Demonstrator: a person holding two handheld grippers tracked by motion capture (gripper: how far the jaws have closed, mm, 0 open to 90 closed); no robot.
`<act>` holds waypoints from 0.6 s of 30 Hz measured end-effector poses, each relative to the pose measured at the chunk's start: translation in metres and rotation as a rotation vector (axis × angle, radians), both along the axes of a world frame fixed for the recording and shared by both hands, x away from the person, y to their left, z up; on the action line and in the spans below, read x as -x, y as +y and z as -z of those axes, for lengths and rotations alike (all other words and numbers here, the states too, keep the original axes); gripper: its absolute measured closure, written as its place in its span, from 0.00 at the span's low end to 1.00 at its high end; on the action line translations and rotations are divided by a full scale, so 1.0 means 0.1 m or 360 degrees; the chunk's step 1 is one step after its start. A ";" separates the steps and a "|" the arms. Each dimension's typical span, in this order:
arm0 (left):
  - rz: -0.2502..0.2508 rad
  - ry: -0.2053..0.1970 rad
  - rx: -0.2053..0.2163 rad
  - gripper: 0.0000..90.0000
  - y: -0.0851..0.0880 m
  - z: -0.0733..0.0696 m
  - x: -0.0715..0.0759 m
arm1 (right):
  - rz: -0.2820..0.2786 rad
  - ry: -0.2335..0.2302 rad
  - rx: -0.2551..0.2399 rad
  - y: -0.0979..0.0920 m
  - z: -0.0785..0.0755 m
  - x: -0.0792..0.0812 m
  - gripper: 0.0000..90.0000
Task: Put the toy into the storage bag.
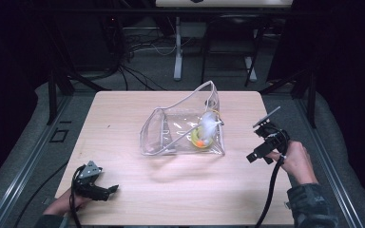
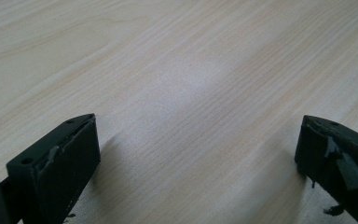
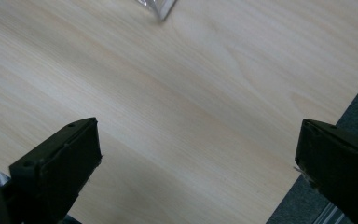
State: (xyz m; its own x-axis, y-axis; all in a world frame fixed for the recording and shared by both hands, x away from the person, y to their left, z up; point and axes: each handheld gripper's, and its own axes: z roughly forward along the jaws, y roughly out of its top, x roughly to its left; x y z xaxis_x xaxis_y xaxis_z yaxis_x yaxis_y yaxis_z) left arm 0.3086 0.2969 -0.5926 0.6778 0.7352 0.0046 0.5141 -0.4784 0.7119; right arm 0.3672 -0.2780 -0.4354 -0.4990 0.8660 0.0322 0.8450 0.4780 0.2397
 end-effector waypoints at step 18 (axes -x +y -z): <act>0.0005 -0.0001 -0.0003 0.00 0.00 0.00 0.00 | 0.0081 0.0136 -0.0014 -0.13 0.96 0.32 0.04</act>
State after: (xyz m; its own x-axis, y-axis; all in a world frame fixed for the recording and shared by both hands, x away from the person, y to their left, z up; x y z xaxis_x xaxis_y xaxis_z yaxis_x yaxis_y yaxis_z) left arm 0.3089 0.2970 -0.5925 0.6803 0.7329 0.0063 0.5120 -0.4813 0.7115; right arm 0.3356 -0.2908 -0.5316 -0.4493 0.8897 0.0806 0.8858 0.4319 0.1698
